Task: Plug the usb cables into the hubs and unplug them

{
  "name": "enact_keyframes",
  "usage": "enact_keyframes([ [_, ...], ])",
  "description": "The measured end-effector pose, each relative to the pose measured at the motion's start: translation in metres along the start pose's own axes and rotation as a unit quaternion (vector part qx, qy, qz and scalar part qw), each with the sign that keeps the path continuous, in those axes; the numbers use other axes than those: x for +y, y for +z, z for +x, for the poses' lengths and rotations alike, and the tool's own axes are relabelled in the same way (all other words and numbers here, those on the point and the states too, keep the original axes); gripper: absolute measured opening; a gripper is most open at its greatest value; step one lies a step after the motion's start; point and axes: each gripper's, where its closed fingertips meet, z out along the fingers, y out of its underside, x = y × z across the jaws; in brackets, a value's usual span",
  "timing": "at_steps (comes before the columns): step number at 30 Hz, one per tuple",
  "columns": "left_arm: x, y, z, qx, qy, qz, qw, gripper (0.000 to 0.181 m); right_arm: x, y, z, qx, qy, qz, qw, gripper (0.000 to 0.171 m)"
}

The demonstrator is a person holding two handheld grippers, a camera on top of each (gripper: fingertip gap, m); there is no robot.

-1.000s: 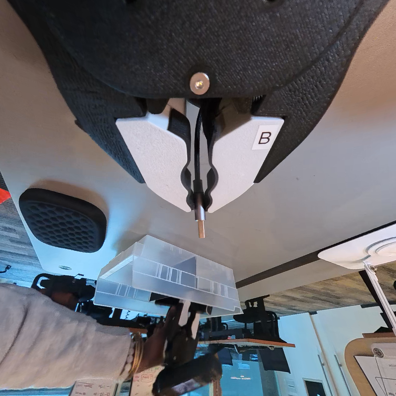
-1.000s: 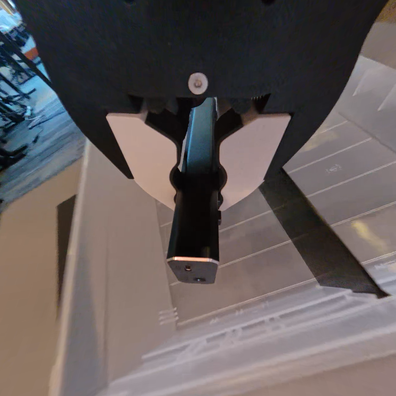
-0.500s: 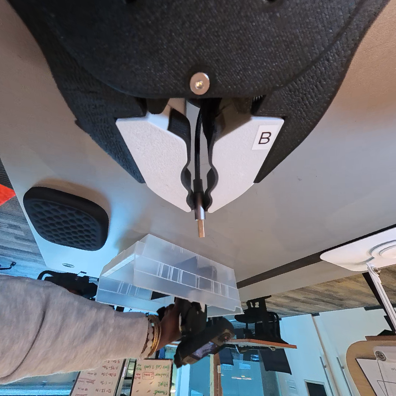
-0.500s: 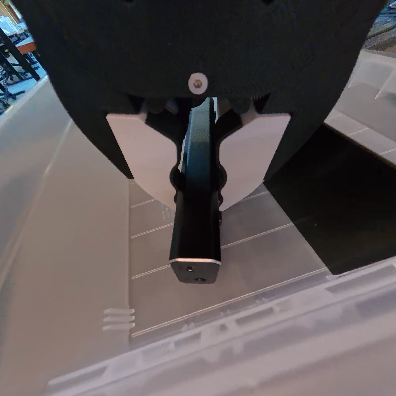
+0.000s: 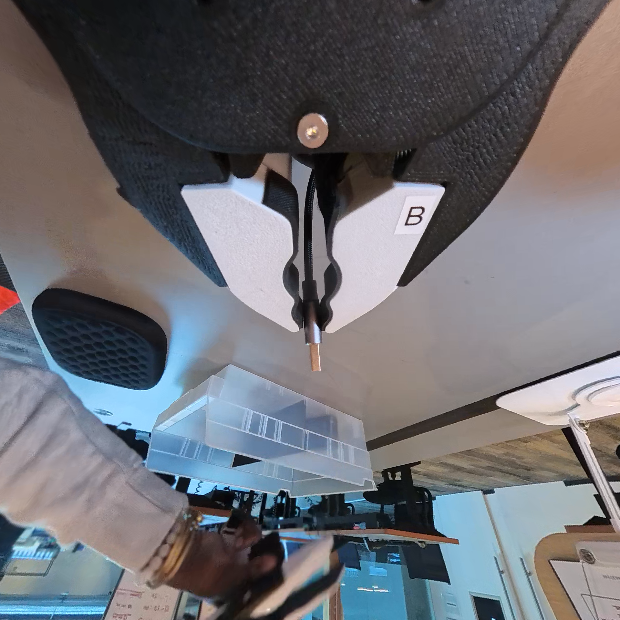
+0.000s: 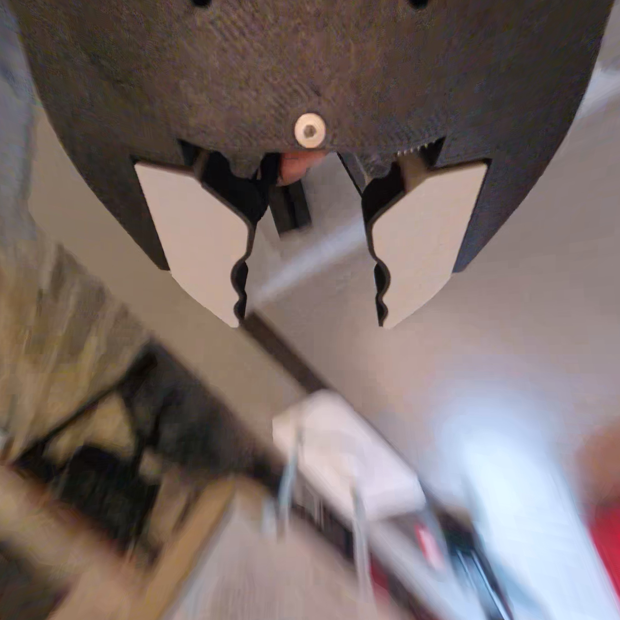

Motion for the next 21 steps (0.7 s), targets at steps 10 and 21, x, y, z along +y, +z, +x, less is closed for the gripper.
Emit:
enact_keyframes([
  [10, -0.013, -0.006, -0.005, -0.018, 0.01, 0.043, 0.999, 0.009, -0.135, -0.088, -0.239, -0.335, 0.075, 0.476, 0.81, 0.124],
  [21, -0.047, -0.024, 0.017, 0.048, 0.026, 0.145, 0.988, 0.009, -0.076, -0.006, -0.302, -0.451, 0.138, 0.359, 0.805, 0.049],
])
